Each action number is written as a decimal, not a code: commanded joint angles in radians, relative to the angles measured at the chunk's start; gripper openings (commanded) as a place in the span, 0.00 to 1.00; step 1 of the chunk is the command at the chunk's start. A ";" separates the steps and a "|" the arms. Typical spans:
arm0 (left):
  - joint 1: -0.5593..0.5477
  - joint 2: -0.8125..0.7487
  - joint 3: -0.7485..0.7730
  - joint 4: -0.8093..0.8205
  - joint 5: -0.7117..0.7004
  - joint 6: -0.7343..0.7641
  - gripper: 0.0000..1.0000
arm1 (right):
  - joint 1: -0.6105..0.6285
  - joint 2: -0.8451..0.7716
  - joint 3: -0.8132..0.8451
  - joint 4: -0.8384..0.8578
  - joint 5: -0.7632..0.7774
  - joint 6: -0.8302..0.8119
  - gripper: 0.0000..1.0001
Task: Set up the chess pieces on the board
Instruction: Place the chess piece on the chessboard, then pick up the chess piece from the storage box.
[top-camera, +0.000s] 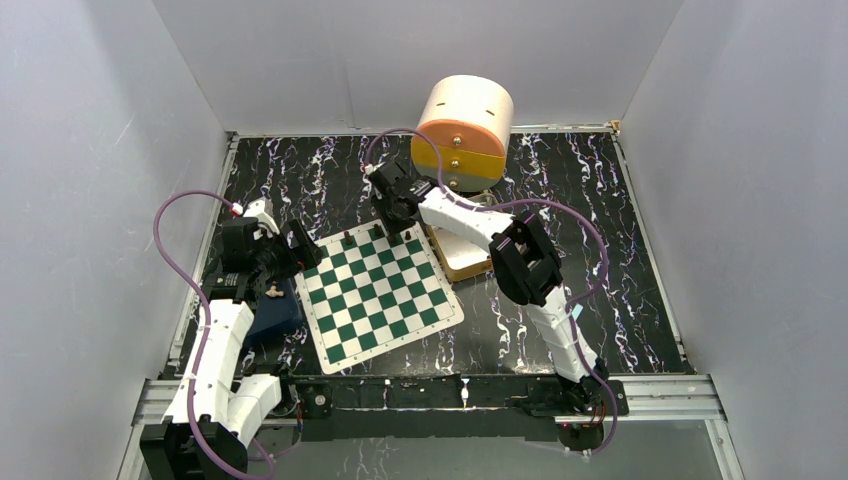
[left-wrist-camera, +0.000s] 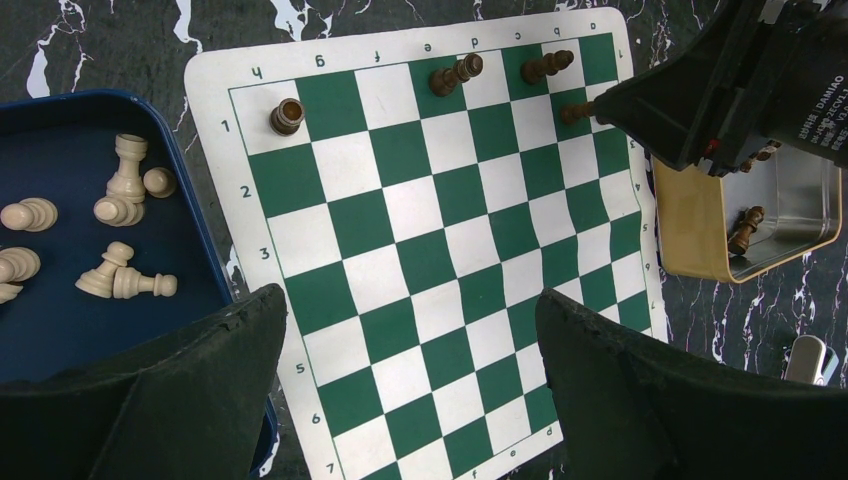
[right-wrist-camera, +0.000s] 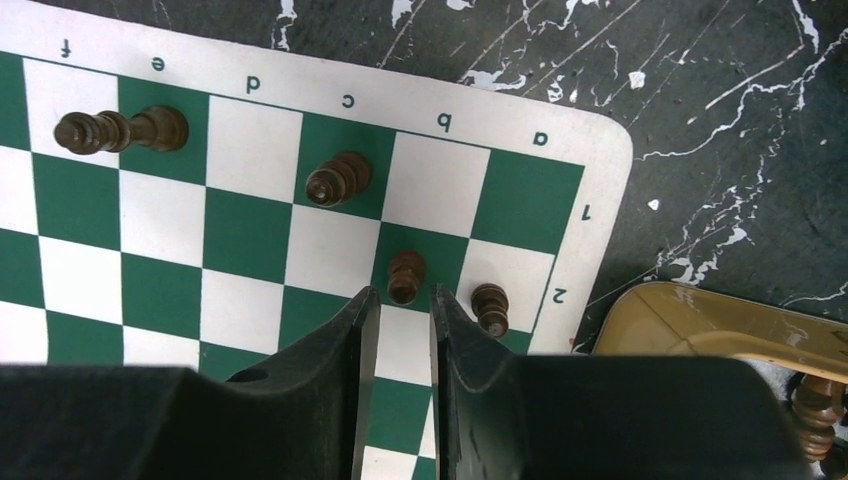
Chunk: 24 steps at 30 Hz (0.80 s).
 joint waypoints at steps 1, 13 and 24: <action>-0.001 -0.024 0.019 -0.004 -0.013 0.005 0.91 | -0.020 -0.081 0.042 -0.026 0.028 -0.034 0.34; -0.001 -0.018 0.018 -0.004 -0.006 0.005 0.92 | -0.151 -0.287 -0.123 -0.014 0.048 -0.107 0.35; -0.001 -0.018 0.016 -0.001 -0.001 0.004 0.92 | -0.307 -0.361 -0.386 0.105 0.006 -0.122 0.38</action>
